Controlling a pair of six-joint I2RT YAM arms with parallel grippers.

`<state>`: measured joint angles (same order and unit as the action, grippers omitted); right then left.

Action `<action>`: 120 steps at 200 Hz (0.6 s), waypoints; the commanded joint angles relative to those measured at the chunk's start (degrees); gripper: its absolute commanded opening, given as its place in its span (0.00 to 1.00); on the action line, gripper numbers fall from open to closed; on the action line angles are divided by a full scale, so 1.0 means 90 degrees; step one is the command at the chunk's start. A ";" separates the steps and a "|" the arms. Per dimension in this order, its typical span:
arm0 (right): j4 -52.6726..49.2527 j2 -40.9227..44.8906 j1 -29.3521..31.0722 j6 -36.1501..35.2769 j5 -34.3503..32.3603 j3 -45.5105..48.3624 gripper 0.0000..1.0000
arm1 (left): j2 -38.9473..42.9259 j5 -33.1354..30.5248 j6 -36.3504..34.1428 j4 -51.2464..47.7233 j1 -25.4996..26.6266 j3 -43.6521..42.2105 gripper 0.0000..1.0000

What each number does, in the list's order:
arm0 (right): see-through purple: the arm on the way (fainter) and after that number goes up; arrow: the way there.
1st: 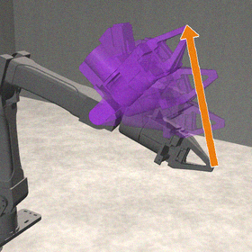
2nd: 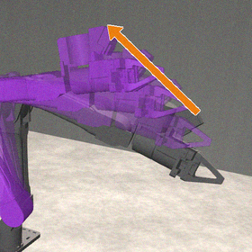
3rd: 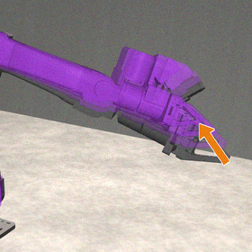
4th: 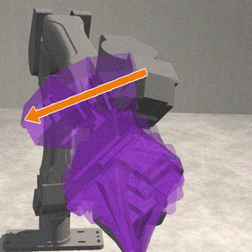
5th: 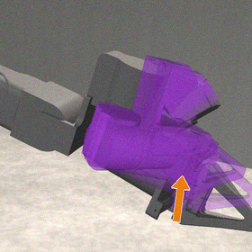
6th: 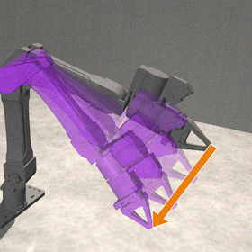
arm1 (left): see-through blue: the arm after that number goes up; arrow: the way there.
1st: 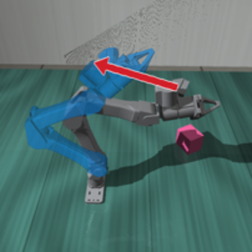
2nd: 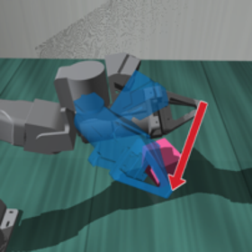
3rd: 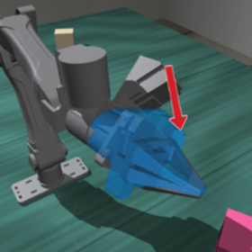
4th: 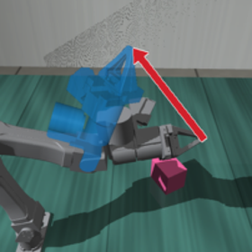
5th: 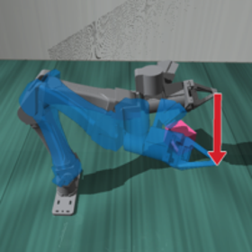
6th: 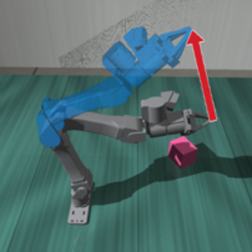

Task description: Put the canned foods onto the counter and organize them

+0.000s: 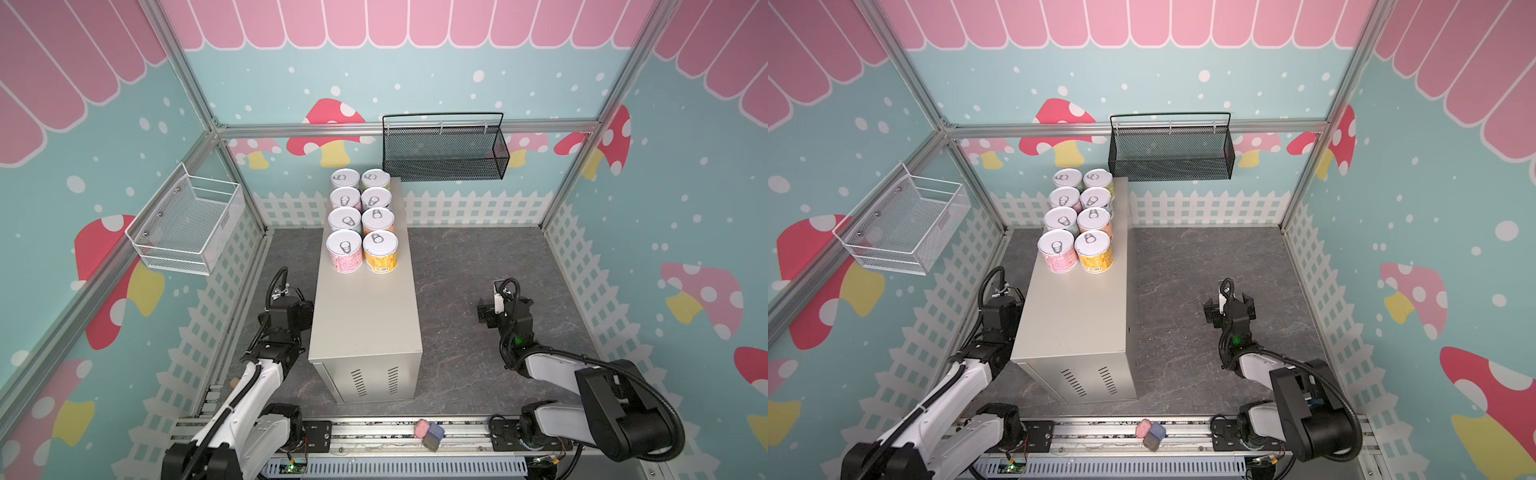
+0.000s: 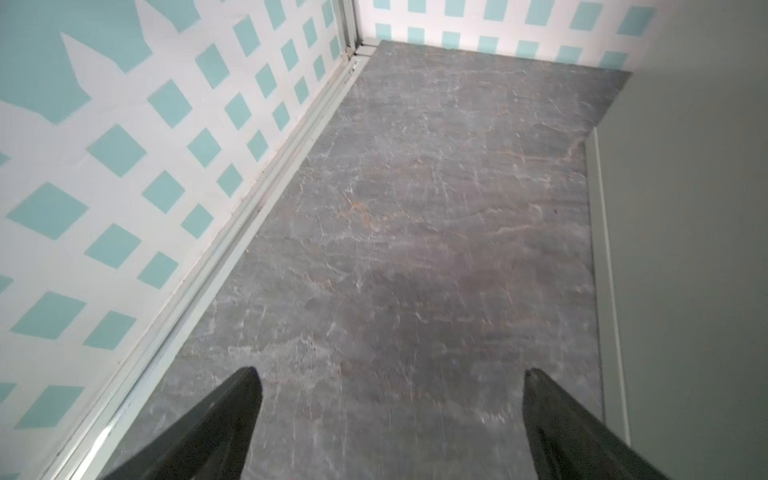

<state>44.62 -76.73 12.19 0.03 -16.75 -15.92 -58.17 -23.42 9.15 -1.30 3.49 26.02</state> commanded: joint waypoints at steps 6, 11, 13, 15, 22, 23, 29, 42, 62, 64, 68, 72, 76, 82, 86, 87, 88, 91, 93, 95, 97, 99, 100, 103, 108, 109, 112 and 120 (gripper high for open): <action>0.1548 -0.0359 -0.0095 -0.0353 -0.0135 -0.0061 0.99 | -0.1134 -0.0474 -0.0253 0.2758 -0.0032 -0.0257 0.99; 0.1742 -0.0393 -0.0120 -0.0487 -0.0089 -0.0001 1.00 | -0.1369 -0.0420 -0.0298 0.3238 -0.0034 -0.0338 0.99; 0.1837 -0.0406 -0.0123 -0.0544 -0.0101 0.0035 1.00 | -0.1474 -0.0390 -0.0312 0.3418 -0.0028 -0.0366 0.99; 0.1934 -0.0419 -0.0121 -0.0583 -0.0128 0.0056 1.00 | -0.1568 -0.0380 -0.0315 0.3600 -0.0034 -0.0395 0.99; 0.2256 -0.0441 -0.0128 -0.0679 -0.0275 0.0177 1.00 | -0.1906 -0.0320 -0.0399 0.4167 -0.0055 -0.0437 0.99; 0.2302 -0.0445 -0.0136 -0.0698 -0.0296 0.0192 0.99 | -0.1940 -0.0329 -0.0410 0.4197 -0.0060 -0.0429 0.99; 0.2707 -0.0479 -0.0173 -0.0728 -0.0348 0.0342 1.00 | -0.2073 -0.0288 -0.0331 0.4015 -0.0056 -0.0238 0.99; 0.3707 -0.0796 -0.0387 -0.0581 -0.0462 0.0698 1.00 | -0.2437 -0.0088 -0.0408 0.4293 -0.0106 -0.0063 0.99; 0.3678 -0.0849 -0.0631 -0.0302 -0.0272 0.0677 1.00 | -0.3109 0.0366 -0.0451 0.5249 -0.0120 -0.0195 0.99; 0.3634 -0.0849 -0.0656 -0.0276 -0.0227 0.0673 0.99 | -0.3171 0.0393 -0.0477 0.5434 -0.0111 -0.0249 0.99; 0.3616 -0.0856 -0.0696 -0.0244 -0.0184 0.0662 0.99 | -0.3185 0.0463 -0.0480 0.5562 -0.0096 -0.0344 0.99; 0.3653 -0.0877 -0.0742 -0.0205 -0.0162 0.0673 1.00 | -0.3179 0.0456 -0.0452 0.5583 -0.0076 -0.0400 0.99; 0.3705 -0.0894 -0.0783 -0.0162 -0.0147 0.0691 1.00 | -0.3235 0.0390 -0.0437 0.5714 -0.0068 -0.0450 0.99; 0.3744 -0.0915 -0.0817 -0.0120 -0.0108 0.0706 1.00 | -0.3386 0.0336 -0.0526 0.6217 -0.0047 -0.0571 1.00; 0.3737 -0.0940 -0.0844 -0.0096 -0.0062 0.0705 0.99 | -0.3421 0.0340 -0.0554 0.6336 -0.0029 -0.0606 0.99; 0.3735 -0.0944 -0.0845 -0.0094 -0.0052 0.0700 0.99 | -0.3415 0.0343 -0.0551 0.6326 -0.0028 -0.0601 0.99; 0.3729 -0.0946 -0.0855 -0.0093 -0.0043 0.0693 0.99 | -0.3398 0.0345 -0.0549 0.6297 -0.0027 -0.0594 0.99; 0.3726 -0.0975 -0.0869 -0.0078 -0.0020 0.0681 0.99 | -0.3323 0.0362 -0.0506 0.6121 -0.0026 -0.0565 0.99; 0.3719 -0.0993 -0.0879 -0.0078 0.0007 0.0679 1.00 | -0.3280 0.0372 -0.0479 0.6001 -0.0028 -0.0547 0.99; 0.3715 -0.1017 -0.0886 -0.0066 0.0026 0.0667 1.00 | -0.3245 0.0382 -0.0464 0.5910 -0.0027 -0.0535 0.99; 0.3700 -0.1050 -0.0893 -0.0056 0.0038 0.0661 1.00 | -0.3229 0.0387 -0.0454 0.5863 -0.0026 -0.0525 0.99; 0.3686 -0.1107 -0.0899 -0.0041 0.0043 0.0647 1.00 | -0.3235 0.0381 -0.0451 0.5861 -0.0026 -0.0525 0.99; 0.3676 -0.1140 -0.0902 -0.0042 0.0054 0.0632 1.00 | -0.3244 0.0378 -0.0455 0.5879 -0.0026 -0.0526 0.99; 0.3731 -0.1223 -0.0925 -0.0067 0.0079 0.0603 1.00 | -0.3291 0.0361 -0.0476 0.6003 -0.0026 -0.0541 0.99; 0.3993 -0.1317 -0.0953 -0.0094 0.0148 0.0647 0.99 | -0.3393 0.0310 -0.0542 0.6216 -0.0026 -0.0566 1.00; 0.4010 -0.1323 -0.0958 -0.0078 0.0155 0.0656 0.99 | -0.3401 0.0309 -0.0545 0.6242 -0.0026 -0.0576 0.99; 0.3978 -0.1293 -0.0986 -0.0039 0.0202 0.0655 1.00 | -0.3401 0.0303 -0.0547 0.6229 -0.0019 -0.0563 0.99; 0.3670 -0.1213 -0.1030 0.0051 0.0227 0.0591 0.99 | -0.3279 0.0334 -0.0468 0.5924 -0.0025 -0.0519 0.99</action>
<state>75.50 -86.67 3.97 -1.26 -16.99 -9.89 -87.99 -21.10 5.50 47.24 3.14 21.30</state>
